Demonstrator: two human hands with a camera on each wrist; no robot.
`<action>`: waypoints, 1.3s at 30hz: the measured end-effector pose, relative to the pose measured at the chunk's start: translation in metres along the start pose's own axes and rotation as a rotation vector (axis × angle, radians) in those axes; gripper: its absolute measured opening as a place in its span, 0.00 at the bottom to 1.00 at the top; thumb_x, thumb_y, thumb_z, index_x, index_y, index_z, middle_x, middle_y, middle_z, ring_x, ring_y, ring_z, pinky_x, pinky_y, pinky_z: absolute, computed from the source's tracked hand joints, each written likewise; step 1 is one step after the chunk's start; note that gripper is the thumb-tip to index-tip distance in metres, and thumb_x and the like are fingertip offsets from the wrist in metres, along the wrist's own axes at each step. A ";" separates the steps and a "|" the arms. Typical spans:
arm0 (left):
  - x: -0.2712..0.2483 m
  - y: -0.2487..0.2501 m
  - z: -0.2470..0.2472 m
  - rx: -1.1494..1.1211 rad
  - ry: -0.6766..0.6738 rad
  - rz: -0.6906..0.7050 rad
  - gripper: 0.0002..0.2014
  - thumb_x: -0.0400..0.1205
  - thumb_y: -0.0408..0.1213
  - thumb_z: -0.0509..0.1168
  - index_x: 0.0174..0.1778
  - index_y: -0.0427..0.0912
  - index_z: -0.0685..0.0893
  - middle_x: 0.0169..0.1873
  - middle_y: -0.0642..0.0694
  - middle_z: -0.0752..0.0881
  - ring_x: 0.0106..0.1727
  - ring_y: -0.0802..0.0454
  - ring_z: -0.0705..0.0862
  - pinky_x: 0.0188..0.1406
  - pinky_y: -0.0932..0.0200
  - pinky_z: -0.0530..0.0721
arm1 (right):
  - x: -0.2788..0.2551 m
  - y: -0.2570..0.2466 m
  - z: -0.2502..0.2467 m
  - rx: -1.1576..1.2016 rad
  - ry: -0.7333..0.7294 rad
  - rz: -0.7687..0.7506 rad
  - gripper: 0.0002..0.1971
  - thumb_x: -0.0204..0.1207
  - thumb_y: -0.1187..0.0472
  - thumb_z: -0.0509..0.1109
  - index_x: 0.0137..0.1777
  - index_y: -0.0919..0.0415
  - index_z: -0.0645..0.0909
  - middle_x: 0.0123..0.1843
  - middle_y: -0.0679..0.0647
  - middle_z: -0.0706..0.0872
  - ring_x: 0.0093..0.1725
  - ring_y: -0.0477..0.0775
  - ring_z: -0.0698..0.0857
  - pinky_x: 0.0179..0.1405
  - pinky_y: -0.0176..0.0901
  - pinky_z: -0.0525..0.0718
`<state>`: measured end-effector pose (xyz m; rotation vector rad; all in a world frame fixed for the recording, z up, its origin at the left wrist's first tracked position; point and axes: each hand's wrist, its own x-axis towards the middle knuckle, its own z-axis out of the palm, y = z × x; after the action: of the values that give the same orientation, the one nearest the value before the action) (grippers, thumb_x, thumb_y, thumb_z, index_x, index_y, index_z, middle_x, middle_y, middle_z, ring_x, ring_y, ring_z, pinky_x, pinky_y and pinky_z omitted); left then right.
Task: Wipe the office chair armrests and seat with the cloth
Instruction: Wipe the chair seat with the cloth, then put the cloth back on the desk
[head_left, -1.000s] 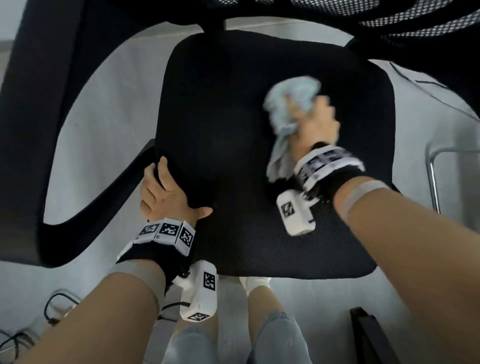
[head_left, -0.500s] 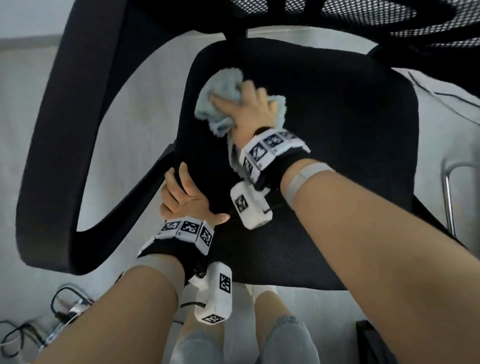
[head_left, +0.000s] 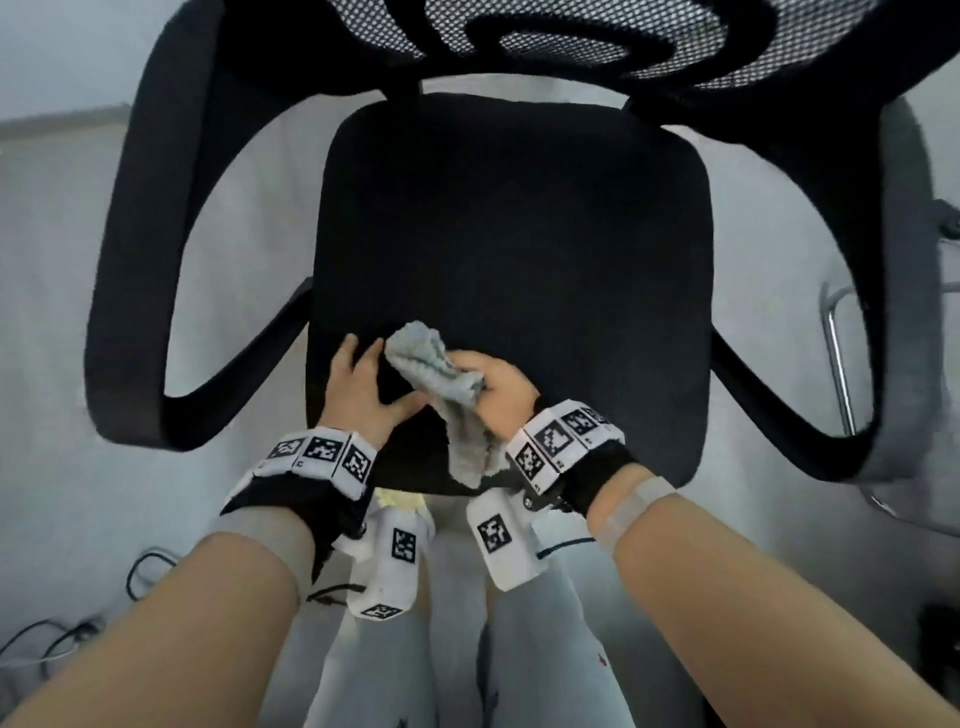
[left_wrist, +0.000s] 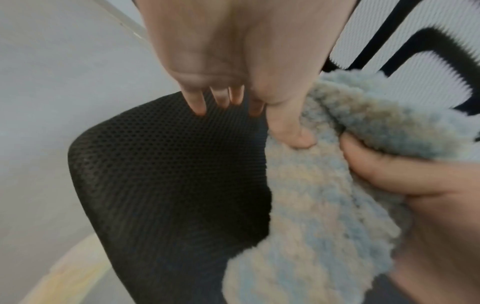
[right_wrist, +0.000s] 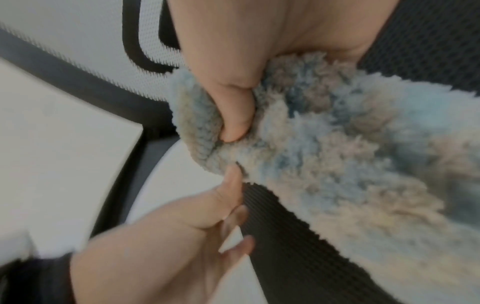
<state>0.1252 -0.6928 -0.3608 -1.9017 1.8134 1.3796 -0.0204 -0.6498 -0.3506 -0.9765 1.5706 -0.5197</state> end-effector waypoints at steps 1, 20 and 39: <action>-0.010 0.010 -0.001 -0.102 -0.036 0.061 0.36 0.74 0.49 0.66 0.76 0.41 0.63 0.78 0.39 0.62 0.80 0.43 0.58 0.78 0.52 0.58 | -0.011 -0.008 -0.009 0.082 -0.011 0.067 0.16 0.76 0.74 0.61 0.63 0.73 0.73 0.64 0.74 0.79 0.65 0.70 0.77 0.67 0.50 0.72; -0.195 0.193 -0.025 -0.567 -0.526 0.248 0.12 0.76 0.50 0.63 0.48 0.47 0.82 0.47 0.49 0.89 0.51 0.52 0.88 0.48 0.57 0.87 | -0.258 -0.081 -0.109 1.032 0.565 -0.054 0.08 0.80 0.64 0.58 0.49 0.57 0.80 0.48 0.52 0.85 0.42 0.42 0.89 0.46 0.39 0.89; -0.460 0.174 0.164 0.325 -1.353 0.720 0.08 0.73 0.37 0.69 0.45 0.52 0.80 0.43 0.55 0.86 0.38 0.66 0.87 0.36 0.69 0.85 | -0.563 -0.001 0.095 1.135 2.068 0.225 0.10 0.69 0.56 0.66 0.50 0.51 0.81 0.53 0.57 0.86 0.57 0.58 0.84 0.64 0.59 0.81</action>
<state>-0.0251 -0.3039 -0.0524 0.1017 1.6711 1.6794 0.0681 -0.1759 -0.0450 1.1446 2.2299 -2.2751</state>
